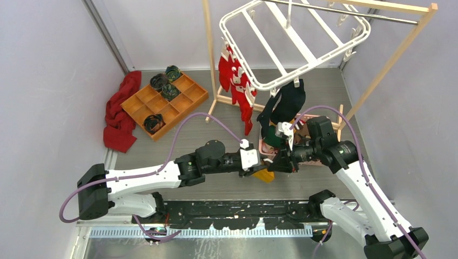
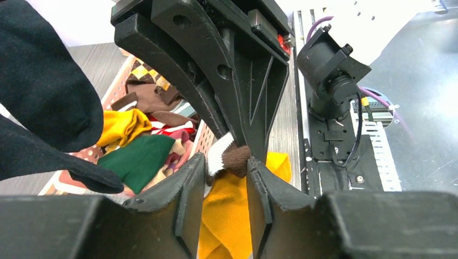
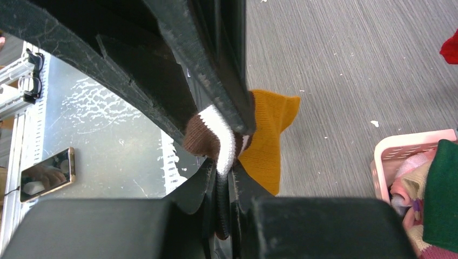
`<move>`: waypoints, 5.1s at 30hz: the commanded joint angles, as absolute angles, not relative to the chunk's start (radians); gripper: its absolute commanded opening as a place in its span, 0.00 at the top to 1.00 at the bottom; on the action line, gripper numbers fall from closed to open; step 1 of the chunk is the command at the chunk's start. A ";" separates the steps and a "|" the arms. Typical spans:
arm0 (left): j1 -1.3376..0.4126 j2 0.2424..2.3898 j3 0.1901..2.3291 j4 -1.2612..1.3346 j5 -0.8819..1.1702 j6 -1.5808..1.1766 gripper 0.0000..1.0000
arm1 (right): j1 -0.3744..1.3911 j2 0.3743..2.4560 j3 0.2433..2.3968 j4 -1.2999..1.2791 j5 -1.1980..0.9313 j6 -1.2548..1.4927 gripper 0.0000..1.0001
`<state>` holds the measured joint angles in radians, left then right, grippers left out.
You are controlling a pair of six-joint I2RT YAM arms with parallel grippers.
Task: Clip the socks to the hanger
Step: Pick up the sock from the bin.
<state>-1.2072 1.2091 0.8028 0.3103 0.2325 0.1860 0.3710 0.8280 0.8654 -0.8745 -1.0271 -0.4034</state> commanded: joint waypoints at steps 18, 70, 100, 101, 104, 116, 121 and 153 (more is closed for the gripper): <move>-1.132 1.106 0.694 0.532 0.160 -0.265 1.00 | 0.315 0.750 0.928 -0.972 -1.014 -0.516 0.17; -1.072 1.121 0.777 0.487 0.076 -1.313 1.00 | 0.525 0.636 0.921 -0.504 -0.681 -0.609 0.89; -1.038 1.031 0.802 0.405 0.426 -0.210 0.33 | 0.489 0.687 0.902 -0.470 -0.902 -0.290 0.99; -1.038 1.045 0.807 0.409 0.431 -0.206 0.36 | 0.489 0.689 0.903 -0.469 -0.902 -0.290 0.99; -1.039 1.069 0.811 0.419 0.441 -0.202 0.48 | 0.487 0.691 0.905 -0.467 -0.902 -0.291 0.99; -1.039 1.078 0.784 0.484 0.425 -0.232 0.98 | 0.488 0.699 0.900 -0.457 -0.903 -0.285 0.98; -1.038 1.070 0.775 0.484 0.388 -0.267 1.00 | 0.468 0.691 0.899 -0.399 -0.814 -0.185 0.64; -1.037 1.152 0.769 0.716 0.443 -0.252 1.00 | -0.371 0.827 1.096 -0.286 -0.936 0.140 0.60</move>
